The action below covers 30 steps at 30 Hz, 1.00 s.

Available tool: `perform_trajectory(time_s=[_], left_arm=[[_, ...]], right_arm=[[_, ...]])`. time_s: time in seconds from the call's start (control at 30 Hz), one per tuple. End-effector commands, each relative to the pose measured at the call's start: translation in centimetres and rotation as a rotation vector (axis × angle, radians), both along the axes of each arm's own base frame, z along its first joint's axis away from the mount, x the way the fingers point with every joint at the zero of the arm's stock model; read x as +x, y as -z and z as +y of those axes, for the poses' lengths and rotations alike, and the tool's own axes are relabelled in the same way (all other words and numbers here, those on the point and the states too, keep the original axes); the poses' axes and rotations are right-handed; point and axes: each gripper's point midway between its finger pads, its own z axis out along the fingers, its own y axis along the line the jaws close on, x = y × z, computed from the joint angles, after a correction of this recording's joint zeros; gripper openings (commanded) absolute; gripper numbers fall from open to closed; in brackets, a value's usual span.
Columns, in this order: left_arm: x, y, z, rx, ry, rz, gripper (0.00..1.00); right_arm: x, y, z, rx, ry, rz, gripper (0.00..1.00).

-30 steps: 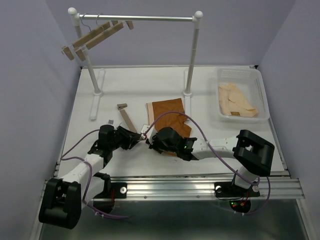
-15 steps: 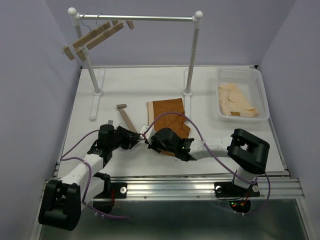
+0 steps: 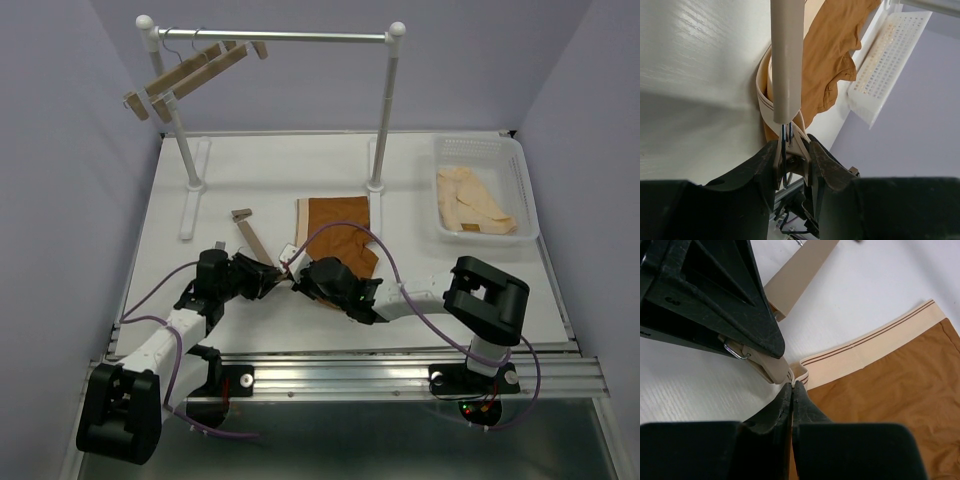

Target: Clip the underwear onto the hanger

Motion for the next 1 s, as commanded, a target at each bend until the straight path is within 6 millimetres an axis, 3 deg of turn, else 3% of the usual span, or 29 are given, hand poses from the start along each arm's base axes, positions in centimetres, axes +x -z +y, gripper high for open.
perform_trajectory(time_s=[0.0,0.8,0.97], left_arm=[[0.4,-1.0,-0.1,-0.025,-0.025,0.016,0.0],[0.9,-1.3,0.4,-0.049,-0.096,0.022,0.0],[0.5,-1.0,0.1,-0.057,-0.076,0.032,0.0]], right_arm=[[0.6,-3.0,1.8,0.091,0.018,-0.068,0.01],[-2.0,-3.6,3.7,0.168,-0.079,-0.014,0.01],[-1.6,-3.7,3.6,0.161,-0.063,-0.033,0.01]])
